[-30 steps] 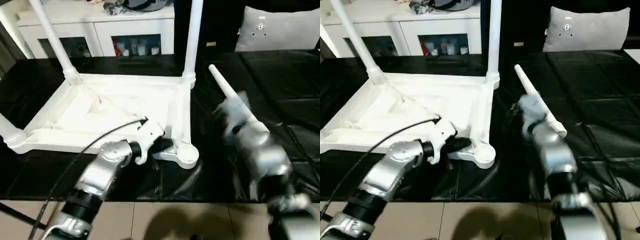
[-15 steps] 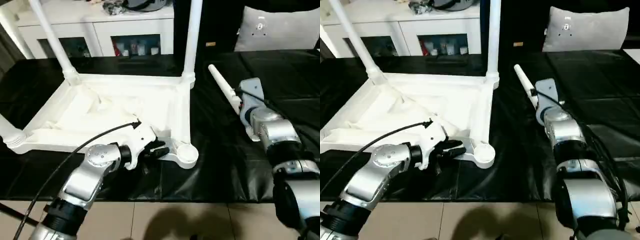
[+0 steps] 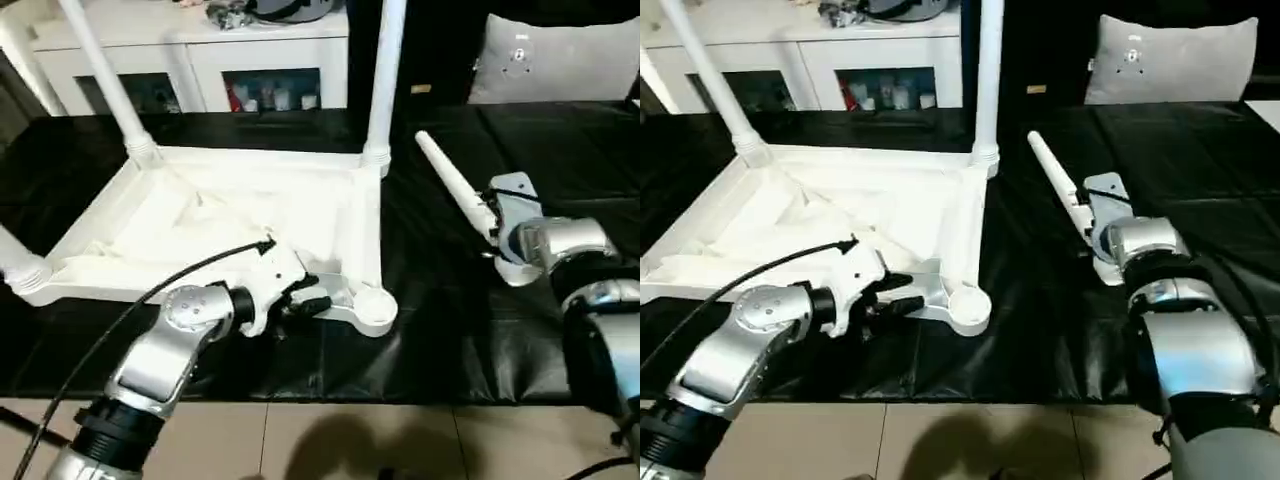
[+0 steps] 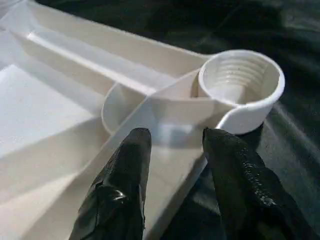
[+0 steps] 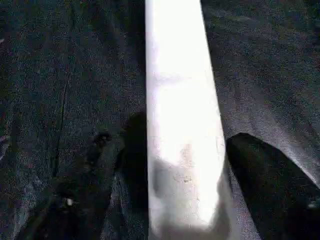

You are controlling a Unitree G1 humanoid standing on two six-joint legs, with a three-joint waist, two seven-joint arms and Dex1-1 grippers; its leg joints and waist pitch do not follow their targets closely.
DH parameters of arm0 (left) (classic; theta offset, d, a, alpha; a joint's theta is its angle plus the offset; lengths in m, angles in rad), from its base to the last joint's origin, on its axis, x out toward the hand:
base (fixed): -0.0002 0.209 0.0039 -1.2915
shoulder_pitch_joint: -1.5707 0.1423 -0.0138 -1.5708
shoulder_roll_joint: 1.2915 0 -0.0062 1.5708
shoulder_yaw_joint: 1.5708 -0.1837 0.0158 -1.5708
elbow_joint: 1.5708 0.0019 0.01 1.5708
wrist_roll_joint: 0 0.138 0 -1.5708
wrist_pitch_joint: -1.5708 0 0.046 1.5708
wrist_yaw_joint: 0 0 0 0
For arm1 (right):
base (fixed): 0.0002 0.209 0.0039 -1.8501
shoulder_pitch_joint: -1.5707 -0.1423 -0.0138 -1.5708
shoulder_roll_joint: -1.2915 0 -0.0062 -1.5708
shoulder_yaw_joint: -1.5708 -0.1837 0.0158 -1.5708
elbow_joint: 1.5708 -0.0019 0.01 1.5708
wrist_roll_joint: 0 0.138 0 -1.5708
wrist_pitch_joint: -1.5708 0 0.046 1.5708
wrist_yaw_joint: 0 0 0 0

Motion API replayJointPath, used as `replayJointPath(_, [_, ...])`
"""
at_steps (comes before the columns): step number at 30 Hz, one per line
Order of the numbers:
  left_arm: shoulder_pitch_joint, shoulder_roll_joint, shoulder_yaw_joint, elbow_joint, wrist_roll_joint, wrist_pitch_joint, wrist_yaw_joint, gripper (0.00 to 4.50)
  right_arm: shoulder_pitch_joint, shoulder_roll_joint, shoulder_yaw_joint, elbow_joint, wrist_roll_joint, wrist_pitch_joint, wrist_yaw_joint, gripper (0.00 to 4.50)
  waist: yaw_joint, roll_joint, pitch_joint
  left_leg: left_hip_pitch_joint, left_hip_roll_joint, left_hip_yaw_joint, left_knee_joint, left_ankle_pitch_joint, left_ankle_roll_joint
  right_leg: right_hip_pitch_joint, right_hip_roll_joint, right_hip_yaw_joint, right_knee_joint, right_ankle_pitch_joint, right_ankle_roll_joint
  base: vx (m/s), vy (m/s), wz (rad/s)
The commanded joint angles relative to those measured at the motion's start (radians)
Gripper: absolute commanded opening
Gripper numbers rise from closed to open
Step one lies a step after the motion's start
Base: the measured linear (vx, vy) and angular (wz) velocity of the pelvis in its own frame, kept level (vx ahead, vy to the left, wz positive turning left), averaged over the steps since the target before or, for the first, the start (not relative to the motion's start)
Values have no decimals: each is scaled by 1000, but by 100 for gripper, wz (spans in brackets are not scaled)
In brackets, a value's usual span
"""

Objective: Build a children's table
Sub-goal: Pick table leg

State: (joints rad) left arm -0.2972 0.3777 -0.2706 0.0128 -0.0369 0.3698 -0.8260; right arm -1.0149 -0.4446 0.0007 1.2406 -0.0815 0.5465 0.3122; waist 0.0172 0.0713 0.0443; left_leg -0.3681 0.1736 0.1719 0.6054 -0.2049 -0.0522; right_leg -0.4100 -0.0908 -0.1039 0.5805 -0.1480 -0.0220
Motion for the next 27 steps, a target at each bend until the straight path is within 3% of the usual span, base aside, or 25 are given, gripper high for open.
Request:
replayJointPath(1, [11,20,-7,-31,-11,16,-25,197,-11,-10,23,32,-20,31,50,332,6,-23,-66,0,42,-6,-58,-153,88,59,-52,40,-54,-301,-225,0,0,0])
replayJointPath(7, [20,40,-11,-62,-35,40,-61,197,-23,-40,67,44,-52,52,160,283,20,-24,-64,0,44,-5,-57,-167,81,57,-53,41,-52,-314,-228,0,0,0])
replayJointPath(13, [8,33,-6,-63,-50,47,-63,197,-22,-52,105,58,-85,64,234,220,16,-26,-59,0,44,-8,-57,-215,64,55,-53,41,-59,-379,-207,0,0,0])
replayJointPath(18, [8,35,-6,-71,-60,57,-67,197,-14,-54,110,64,-92,64,246,196,16,-26,-57,1,44,-9,-58,-236,54,52,-53,43,-60,-403,-203,0,0,0])
replayJointPath(27, [11,40,-10,-79,-71,66,-72,197,1,-57,86,63,-75,60,234,191,16,-27,-57,1,45,-10,-57,-242,49,52,-53,43,-57,-394,-208,0,0,0])
